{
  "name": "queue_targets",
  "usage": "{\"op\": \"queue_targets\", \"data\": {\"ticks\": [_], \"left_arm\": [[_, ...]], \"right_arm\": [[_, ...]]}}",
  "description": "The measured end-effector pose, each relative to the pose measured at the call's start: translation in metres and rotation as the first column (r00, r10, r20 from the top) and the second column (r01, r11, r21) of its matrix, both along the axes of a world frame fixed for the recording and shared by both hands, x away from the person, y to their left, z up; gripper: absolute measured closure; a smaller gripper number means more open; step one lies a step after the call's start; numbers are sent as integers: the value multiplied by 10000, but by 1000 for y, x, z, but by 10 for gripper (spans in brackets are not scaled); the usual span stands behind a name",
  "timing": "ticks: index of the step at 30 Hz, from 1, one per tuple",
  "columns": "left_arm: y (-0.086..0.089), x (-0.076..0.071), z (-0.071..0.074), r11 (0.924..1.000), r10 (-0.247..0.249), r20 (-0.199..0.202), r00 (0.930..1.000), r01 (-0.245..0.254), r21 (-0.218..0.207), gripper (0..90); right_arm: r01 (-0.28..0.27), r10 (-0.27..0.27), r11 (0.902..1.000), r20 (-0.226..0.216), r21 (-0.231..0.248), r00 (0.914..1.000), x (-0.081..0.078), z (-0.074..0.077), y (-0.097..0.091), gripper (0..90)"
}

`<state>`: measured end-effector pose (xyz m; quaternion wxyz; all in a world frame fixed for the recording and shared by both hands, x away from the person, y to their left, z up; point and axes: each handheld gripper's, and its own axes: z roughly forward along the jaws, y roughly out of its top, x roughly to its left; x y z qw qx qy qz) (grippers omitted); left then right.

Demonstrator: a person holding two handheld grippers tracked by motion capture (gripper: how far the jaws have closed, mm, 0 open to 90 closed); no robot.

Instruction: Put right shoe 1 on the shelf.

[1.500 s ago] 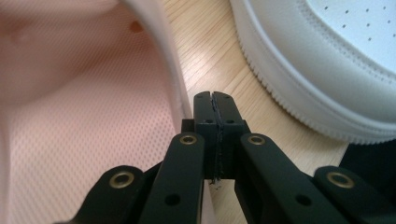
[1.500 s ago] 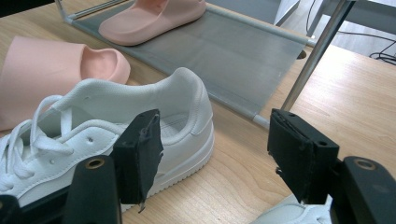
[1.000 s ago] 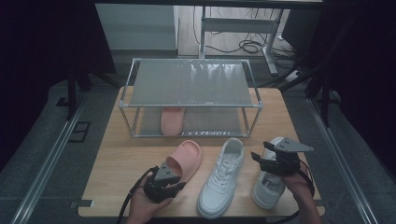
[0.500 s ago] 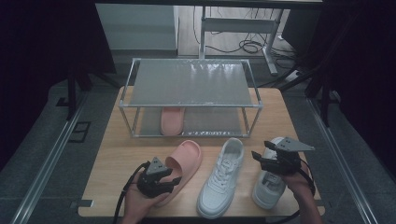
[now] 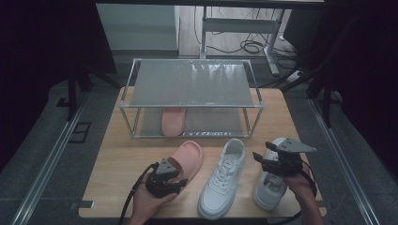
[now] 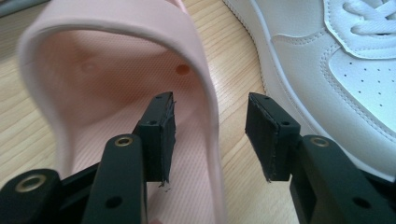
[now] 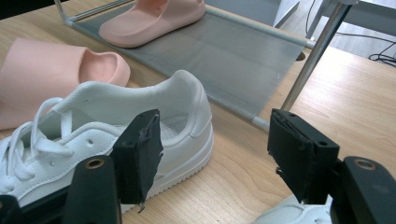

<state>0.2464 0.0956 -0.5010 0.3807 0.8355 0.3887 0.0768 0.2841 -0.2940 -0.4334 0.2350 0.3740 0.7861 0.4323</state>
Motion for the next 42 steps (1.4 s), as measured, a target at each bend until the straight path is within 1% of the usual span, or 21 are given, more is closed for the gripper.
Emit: {"op": "queue_targets", "data": {"ticks": [5,9,12,14,16,18,19,20,21,24,28,32,34,38,42], "left_arm": [[-7,8,-4,9999,49,-75,10000,-48,141,556],[-12,13,-6,9996,93,-88,9999,-91,279,597],[-16,15,-8,9995,203,44,9998,-204,240,642],[-18,17,-10,9992,241,105,9997,-244,303,675],[-20,17,-11,9987,328,250,9991,-337,383,711],[-21,17,-11,9985,398,306,9987,-409,362,737],[-22,16,-11,9980,509,416,9978,-524,361,751],[-23,15,-11,9971,630,616,9961,-655,387,774],[-24,15,-11,9966,681,665,9955,-711,426,781],[-24,15,-11,9967,750,630,9952,-768,279,795],[-23,16,-11,9966,763,589,9953,-780,269,809],[-23,16,-7,9970,752,655,9950,-763,139,822],[-22,16,-3,9970,756,722,9945,-765,92,827],[-19,18,6,9964,841,833,9930,-830,-157,828],[-22,22,13,9964,828,864,9928,-810,-241,828]], "right_arm": [[84,-84,9999,28,57,10000,0,1,-3,354],[69,-70,10000,22,44,10000,0,1,-3,354],[18,-18,10000,25,19,10000,0,0,-2,353],[32,-32,10000,12,-10,10000,1,-1,-1,353],[32,-32,10000,-17,-45,10000,1,-1,-1,353],[20,-20,10000,-20,-25,10000,1,-1,-1,353],[24,-24,10000,16,-31,10000,0,0,-1,353],[16,-16,10000,31,-12,10000,0,0,-1,353],[7,-7,10000,37,-1,10000,0,0,-1,353],[25,-25,10000,51,14,10000,-1,1,-2,353],[55,-55,10000,43,13,10000,0,1,-2,353],[50,-50,10000,44,15,10000,0,1,-2,353],[67,-67,10000,50,65,10000,0,1,-2,353],[88,-89,9999,67,92,9999,-1,2,-3,353],[82,-83,9999,64,82,9999,-1,2,-3,353]]}}
